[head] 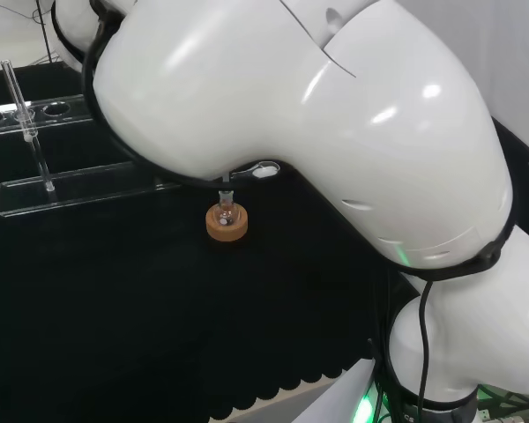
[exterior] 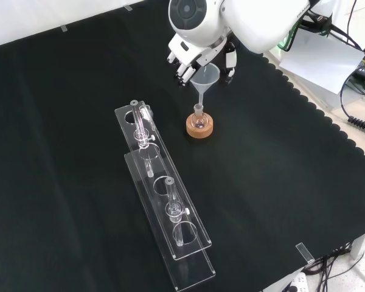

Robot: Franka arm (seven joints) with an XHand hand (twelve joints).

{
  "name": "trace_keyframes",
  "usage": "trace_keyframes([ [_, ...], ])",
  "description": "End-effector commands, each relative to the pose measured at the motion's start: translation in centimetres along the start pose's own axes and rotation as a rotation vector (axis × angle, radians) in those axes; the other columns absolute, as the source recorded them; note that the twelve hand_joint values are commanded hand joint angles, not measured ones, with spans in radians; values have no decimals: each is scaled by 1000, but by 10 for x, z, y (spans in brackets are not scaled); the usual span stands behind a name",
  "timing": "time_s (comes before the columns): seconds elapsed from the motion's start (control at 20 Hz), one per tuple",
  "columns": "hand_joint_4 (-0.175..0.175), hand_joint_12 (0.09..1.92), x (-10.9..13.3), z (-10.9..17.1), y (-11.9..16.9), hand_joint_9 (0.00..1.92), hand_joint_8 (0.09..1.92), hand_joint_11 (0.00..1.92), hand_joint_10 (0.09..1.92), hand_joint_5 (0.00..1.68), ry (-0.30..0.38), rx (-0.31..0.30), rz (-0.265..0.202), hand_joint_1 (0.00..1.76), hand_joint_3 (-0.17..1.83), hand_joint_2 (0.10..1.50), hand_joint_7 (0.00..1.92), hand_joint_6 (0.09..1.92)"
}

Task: Place the funnel on the round-bottom flask.

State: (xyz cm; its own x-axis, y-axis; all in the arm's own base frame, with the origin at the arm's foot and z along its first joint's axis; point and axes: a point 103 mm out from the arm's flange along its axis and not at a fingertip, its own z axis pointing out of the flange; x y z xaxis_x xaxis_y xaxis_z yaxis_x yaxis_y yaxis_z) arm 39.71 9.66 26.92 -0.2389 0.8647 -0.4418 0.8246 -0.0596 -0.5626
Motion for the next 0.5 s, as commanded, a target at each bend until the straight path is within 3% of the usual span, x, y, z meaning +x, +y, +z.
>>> trace_keyframes([
  [0.05, -11, 1298, 3, -1, 0, 1070, 626, 533, 415, 704, -3, 3, 2, 802, 696, 717, 740, 808],
  [0.5, -11, 1297, 8, -3, 2, 1069, 627, 536, 416, 705, -12, 1, -7, 802, 697, 718, 739, 809],
])
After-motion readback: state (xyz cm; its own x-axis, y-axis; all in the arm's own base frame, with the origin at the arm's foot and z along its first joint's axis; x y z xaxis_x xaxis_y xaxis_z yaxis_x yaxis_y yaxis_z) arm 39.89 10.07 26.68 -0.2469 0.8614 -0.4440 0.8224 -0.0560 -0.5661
